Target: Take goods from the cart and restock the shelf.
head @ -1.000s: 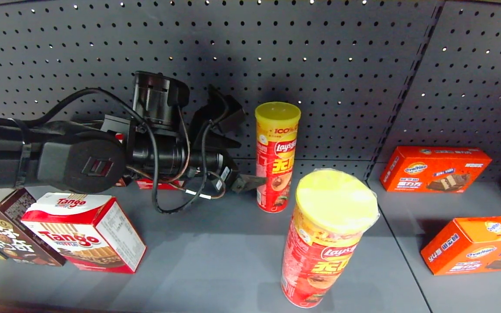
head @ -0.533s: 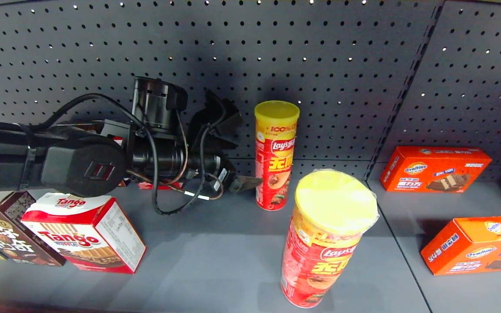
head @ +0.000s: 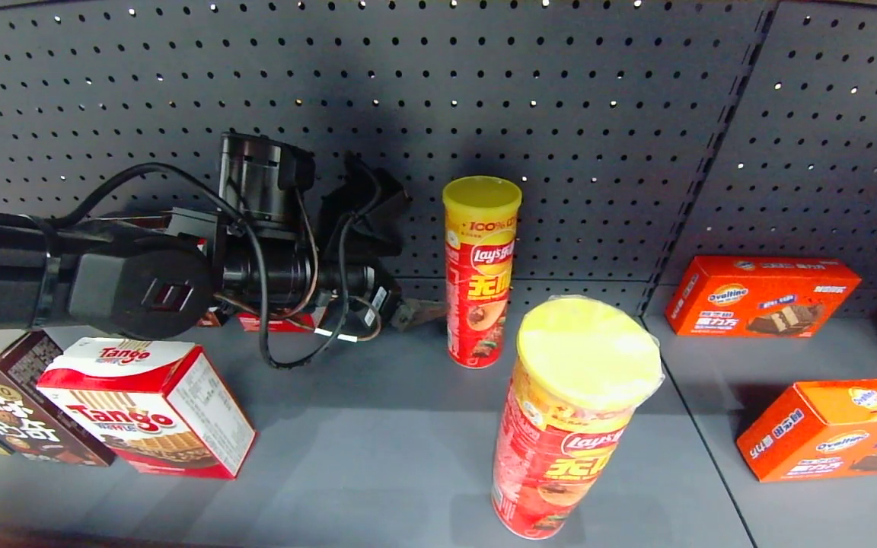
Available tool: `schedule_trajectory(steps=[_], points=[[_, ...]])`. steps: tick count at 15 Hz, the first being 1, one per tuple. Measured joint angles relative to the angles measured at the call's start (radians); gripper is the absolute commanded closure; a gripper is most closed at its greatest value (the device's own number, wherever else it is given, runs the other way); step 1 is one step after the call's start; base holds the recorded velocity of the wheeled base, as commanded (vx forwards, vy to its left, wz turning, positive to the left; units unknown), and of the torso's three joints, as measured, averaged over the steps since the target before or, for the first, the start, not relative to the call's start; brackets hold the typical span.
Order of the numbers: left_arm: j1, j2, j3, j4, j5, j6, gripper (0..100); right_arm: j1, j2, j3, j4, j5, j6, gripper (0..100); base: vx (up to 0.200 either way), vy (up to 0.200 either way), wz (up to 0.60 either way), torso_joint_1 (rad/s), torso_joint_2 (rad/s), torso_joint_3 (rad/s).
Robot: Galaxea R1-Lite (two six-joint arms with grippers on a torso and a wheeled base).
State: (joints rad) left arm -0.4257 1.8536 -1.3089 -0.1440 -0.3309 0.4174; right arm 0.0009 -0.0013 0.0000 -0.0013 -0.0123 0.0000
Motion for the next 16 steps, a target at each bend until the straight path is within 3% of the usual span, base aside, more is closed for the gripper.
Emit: schedule_trajectory(steps=[7, 10, 14, 16], points=[[-0.001, -0.056, 0.001, -0.001, 0.023, -0.002, 0, 0.0, 0.0, 0.0, 0.0, 0.0, 0.0, 0, 0.0, 0.0, 0.0, 0.0, 0.0, 0.0], [0.001, -0.15, 0.035, 0.004, 0.035, -0.022, 0, 0.0, 0.0, 0.0, 0.0, 0.0, 0.0, 0, 0.0, 0.0, 0.0, 0.0, 0.0, 0.0], [0.004, -0.331, 0.139, 0.005, 0.086, -0.025, 0, 0.0, 0.0, 0.0, 0.0, 0.0, 0.0, 0, 0.0, 0.0, 0.0, 0.0, 0.0, 0.0], [0.004, -0.456, 0.236, 0.006, 0.131, -0.024, 0, 0.0, 0.0, 0.0, 0.0, 0.0, 0.0, 0, 0.0, 0.0, 0.0, 0.0, 0.0, 0.0]])
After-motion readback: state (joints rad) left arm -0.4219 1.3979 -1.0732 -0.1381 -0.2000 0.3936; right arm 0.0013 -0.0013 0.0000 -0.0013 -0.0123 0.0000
